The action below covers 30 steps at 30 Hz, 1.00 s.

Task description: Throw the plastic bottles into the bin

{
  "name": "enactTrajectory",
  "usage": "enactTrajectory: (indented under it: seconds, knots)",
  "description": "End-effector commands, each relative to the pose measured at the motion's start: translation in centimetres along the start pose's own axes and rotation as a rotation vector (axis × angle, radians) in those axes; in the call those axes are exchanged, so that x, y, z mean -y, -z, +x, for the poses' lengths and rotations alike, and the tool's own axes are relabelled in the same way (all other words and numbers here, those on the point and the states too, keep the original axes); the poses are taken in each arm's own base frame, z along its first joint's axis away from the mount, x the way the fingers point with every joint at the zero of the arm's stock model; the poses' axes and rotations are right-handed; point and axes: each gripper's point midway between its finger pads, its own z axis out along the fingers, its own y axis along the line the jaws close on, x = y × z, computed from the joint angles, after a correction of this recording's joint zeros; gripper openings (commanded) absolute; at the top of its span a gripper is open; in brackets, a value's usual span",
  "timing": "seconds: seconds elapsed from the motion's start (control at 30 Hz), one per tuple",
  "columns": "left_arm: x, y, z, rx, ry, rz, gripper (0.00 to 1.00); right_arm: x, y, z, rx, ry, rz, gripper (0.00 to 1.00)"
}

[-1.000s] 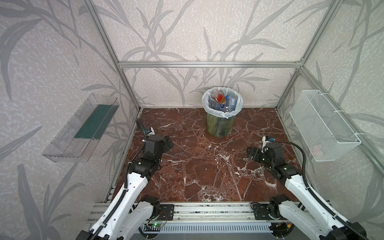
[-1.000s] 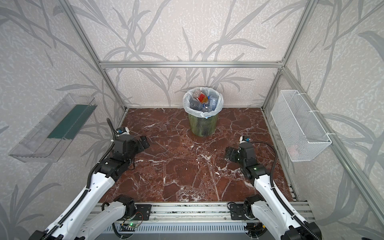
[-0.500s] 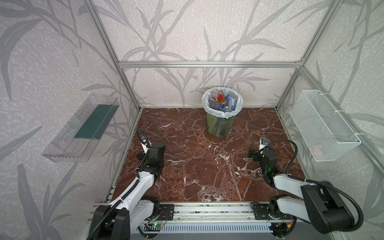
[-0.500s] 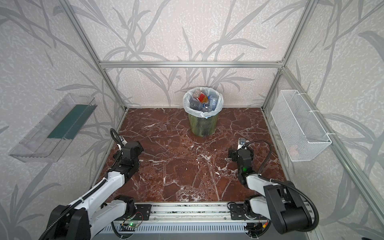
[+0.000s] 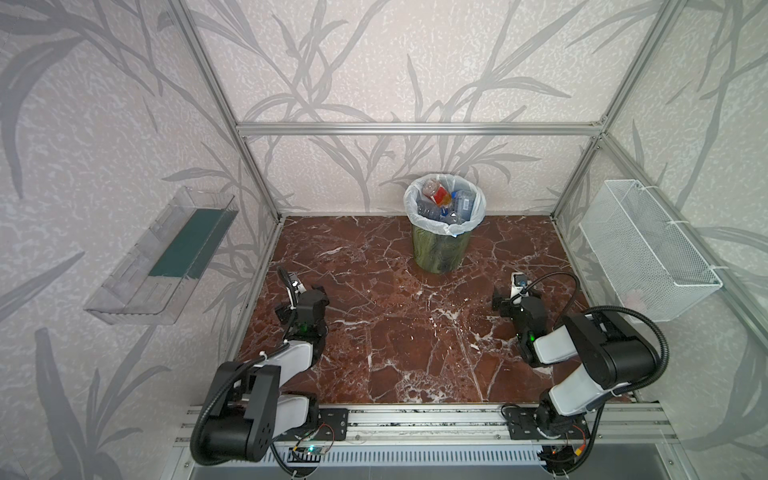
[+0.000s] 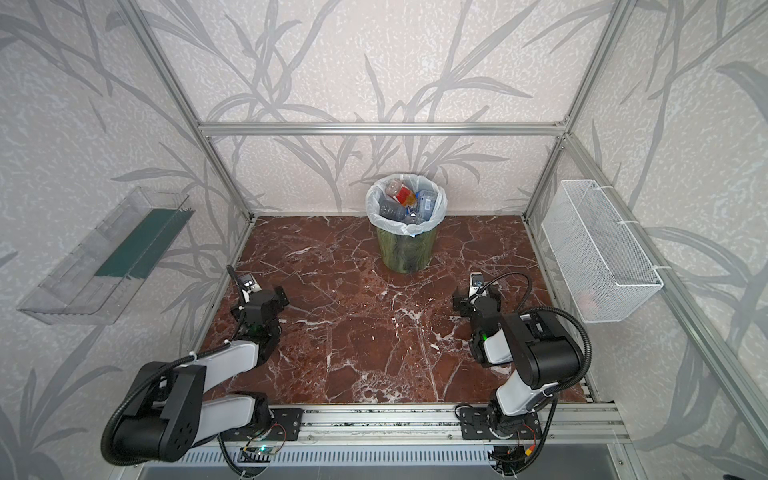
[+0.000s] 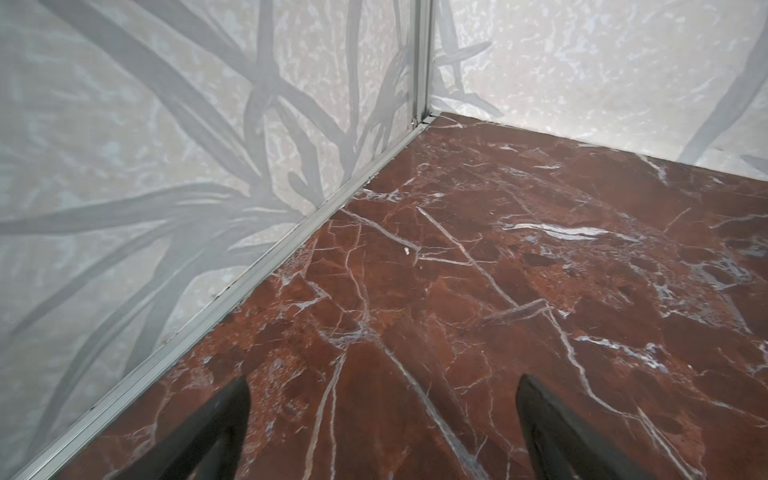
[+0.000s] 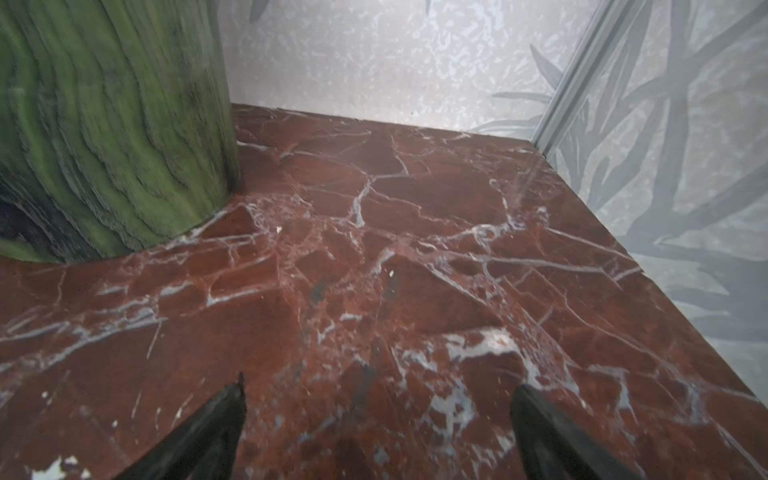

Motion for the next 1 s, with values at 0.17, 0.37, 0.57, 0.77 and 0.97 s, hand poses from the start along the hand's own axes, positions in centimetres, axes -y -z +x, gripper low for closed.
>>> enactTrajectory:
  seconds: [0.17,0.37,0.57,0.77,0.97]
  knots:
    - [4.5,-2.8,-0.1,0.037,-0.067,0.192,0.99,0.4,-1.6,-2.0,-0.013,-0.009,0.018,0.99]
    - [5.3,-3.6,0.3,-0.043,-0.092,0.225,0.99,0.5,-1.6,-1.9,-0.015,-0.008,0.02,0.99]
    - [5.3,-3.6,0.2,-0.035,-0.094,0.224,0.99,0.4,-1.6,-1.9,-0.015,-0.008,0.02,0.99]
    - [5.3,-3.6,0.2,-0.038,-0.095,0.223,0.99,0.5,-1.6,-1.9,-0.015,-0.008,0.02,0.99]
    - [5.3,-3.6,0.2,-0.036,-0.094,0.224,0.99,0.4,-1.6,-1.9,-0.014,-0.008,0.02,0.99]
